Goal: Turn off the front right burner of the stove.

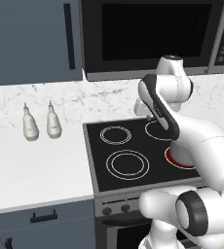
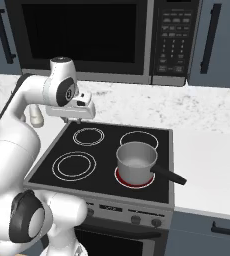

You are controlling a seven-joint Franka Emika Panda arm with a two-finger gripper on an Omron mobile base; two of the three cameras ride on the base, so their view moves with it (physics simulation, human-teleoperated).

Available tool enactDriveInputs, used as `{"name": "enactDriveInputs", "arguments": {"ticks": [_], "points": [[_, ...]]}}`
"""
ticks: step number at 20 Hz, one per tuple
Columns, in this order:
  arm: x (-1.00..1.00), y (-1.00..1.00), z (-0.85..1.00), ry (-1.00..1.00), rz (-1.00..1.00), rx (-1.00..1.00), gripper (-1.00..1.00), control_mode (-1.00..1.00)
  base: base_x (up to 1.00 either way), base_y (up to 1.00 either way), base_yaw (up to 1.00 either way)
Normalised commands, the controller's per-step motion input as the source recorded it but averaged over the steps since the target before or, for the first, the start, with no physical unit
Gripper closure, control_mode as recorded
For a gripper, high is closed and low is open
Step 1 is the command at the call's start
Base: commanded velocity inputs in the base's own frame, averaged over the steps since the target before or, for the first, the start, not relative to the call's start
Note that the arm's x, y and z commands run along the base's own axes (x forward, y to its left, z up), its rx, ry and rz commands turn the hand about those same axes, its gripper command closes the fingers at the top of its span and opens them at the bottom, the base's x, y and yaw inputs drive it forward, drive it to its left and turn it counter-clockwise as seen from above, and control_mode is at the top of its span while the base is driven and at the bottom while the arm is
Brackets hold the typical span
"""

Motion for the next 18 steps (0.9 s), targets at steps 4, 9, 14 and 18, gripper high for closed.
{"name": "enactDriveInputs", "arguments": {"ticks": [4,9,14,18], "points": [[0.0,0.0,0.0,0.0,0.0,0.0,-1.0,1.0,0.0,0.0,0.0],[0.0,0.0,0.0,0.0,0.0,0.0,-1.0,1.0,0.0,0.0,0.0],[0.0,0.0,0.0,0.0,0.0,0.0,-1.0,1.0,-0.03,0.0,0.0],[0.0,0.0,0.0,0.0,0.0,0.0,-1.0,1.0,-0.26,0.0,0.0]]}}
